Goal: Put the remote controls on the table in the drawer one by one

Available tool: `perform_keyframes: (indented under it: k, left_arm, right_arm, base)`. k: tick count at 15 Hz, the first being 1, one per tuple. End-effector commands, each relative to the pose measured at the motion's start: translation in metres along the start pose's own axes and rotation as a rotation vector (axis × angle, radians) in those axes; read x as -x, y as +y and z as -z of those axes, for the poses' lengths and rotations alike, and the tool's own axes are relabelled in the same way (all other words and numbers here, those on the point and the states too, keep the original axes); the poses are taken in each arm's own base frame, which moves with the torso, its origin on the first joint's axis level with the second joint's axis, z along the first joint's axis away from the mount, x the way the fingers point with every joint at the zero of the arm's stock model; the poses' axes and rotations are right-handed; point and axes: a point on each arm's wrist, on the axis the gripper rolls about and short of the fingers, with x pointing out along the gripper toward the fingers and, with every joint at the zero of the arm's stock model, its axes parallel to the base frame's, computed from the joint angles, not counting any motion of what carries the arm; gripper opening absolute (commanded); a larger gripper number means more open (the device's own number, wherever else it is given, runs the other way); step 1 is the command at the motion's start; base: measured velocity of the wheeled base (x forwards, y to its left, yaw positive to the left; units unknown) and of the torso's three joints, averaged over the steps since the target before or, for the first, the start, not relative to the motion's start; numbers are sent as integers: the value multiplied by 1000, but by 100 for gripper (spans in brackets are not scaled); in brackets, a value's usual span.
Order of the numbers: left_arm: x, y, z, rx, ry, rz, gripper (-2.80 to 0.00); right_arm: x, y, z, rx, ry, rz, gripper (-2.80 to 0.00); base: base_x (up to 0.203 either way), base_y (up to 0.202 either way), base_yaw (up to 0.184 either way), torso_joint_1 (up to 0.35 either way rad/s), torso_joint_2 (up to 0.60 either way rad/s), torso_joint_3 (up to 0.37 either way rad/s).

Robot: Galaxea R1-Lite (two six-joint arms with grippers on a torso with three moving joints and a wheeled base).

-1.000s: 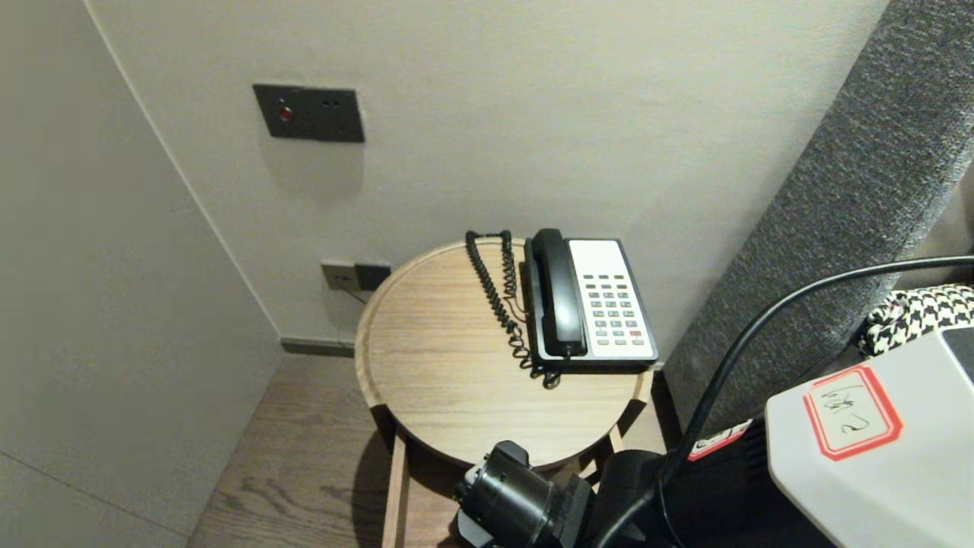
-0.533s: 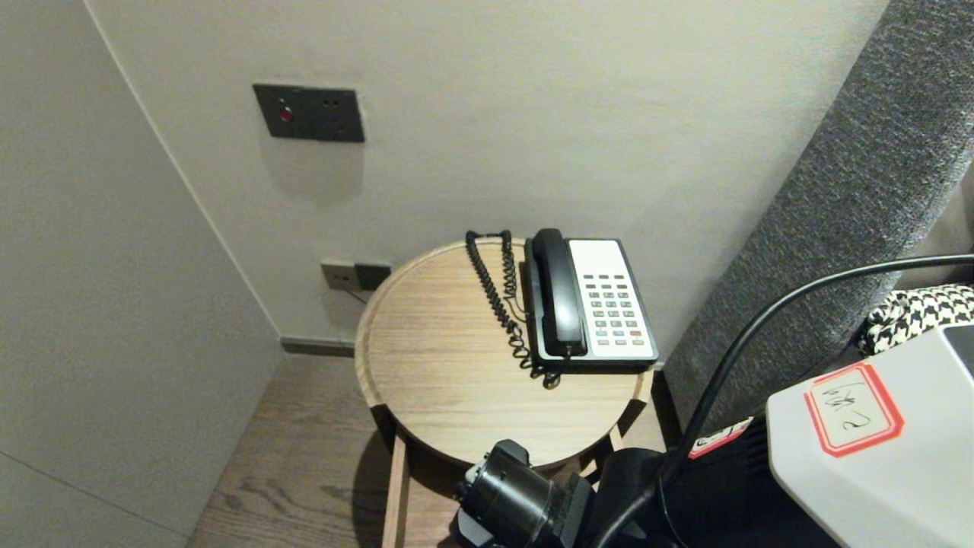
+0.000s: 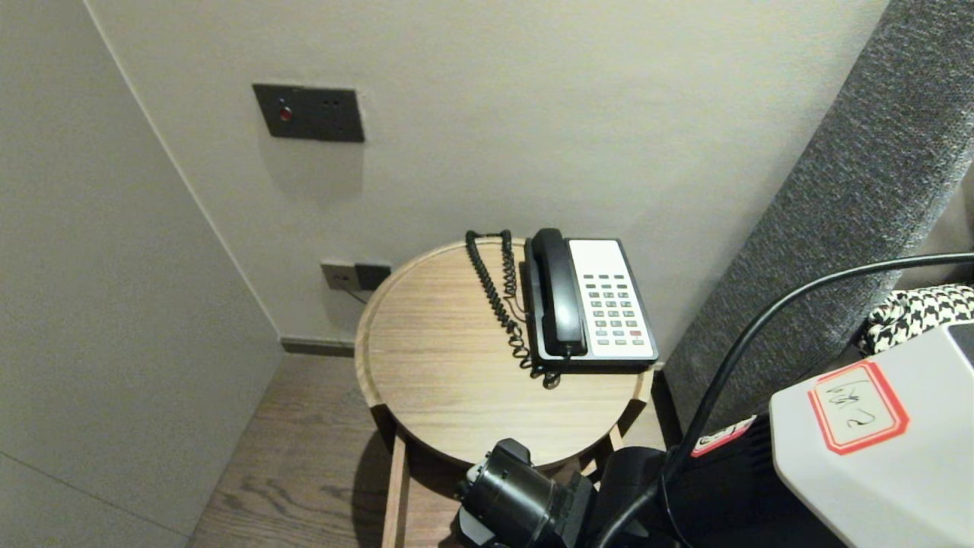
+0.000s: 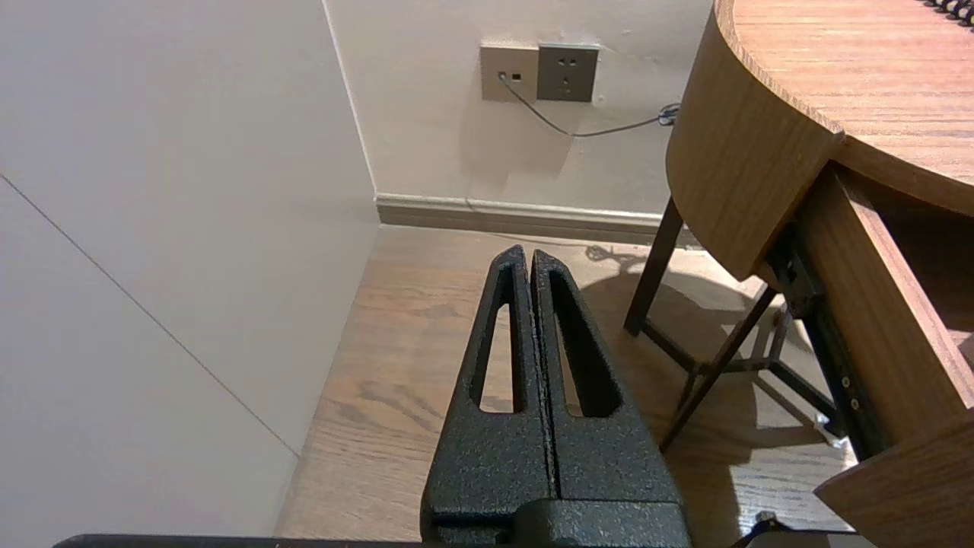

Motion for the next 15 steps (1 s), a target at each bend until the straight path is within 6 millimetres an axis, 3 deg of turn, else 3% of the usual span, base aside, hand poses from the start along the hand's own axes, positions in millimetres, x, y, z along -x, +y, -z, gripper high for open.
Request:
perform_keyframes:
  k: [1, 15]
  left_arm:
    - [0, 0, 0, 0, -2, 0, -280]
    - [0, 0, 0, 0, -1, 0, -280]
  right_arm:
    - [4, -1, 0, -3, -9, 2, 0]
    - [81, -16, 5, -31, -180, 1, 0]
  base:
    - [0, 0, 0, 0, 0, 0]
    - [0, 0, 0, 0, 0, 0]
